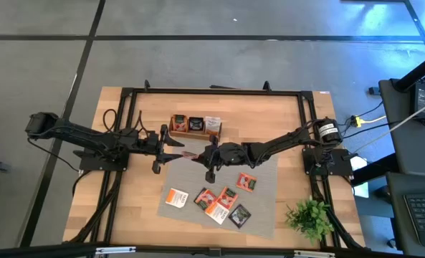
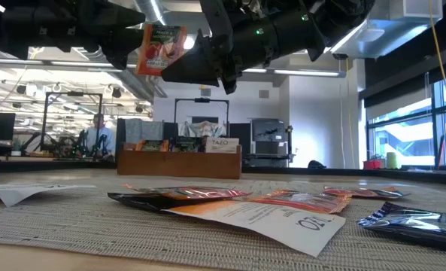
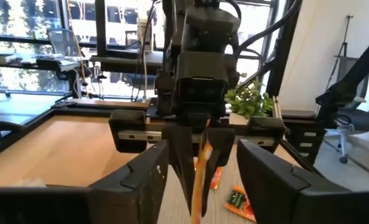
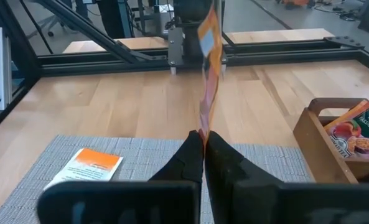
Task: Pick & Place Tea
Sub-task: Put the orange tea bag into the left section of the wooden organizer
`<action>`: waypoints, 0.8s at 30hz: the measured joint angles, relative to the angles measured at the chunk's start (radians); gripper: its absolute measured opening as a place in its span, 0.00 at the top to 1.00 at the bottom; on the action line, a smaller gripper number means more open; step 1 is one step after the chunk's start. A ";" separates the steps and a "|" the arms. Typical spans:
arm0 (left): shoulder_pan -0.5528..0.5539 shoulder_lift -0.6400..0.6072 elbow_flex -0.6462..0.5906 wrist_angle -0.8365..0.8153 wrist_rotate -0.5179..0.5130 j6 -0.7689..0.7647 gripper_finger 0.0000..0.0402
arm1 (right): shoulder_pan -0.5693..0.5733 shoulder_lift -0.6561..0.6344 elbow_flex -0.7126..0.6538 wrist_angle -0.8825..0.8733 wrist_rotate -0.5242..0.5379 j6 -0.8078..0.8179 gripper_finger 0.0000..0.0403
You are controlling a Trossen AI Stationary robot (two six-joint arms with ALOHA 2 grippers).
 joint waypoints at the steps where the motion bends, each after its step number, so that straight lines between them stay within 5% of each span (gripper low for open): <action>1: 0.003 0.000 0.000 -0.004 0.003 -0.001 0.52 | 0.000 0.000 0.000 0.002 0.000 0.000 0.98; 13: 0.001 0.000 0.000 -0.013 -0.003 0.037 0.48 | -0.026 0.000 0.000 0.022 -0.002 0.027 0.98; 24: 0.001 0.000 0.000 -0.012 -0.067 0.038 0.66 | -0.027 0.000 0.000 0.017 -0.002 0.024 0.98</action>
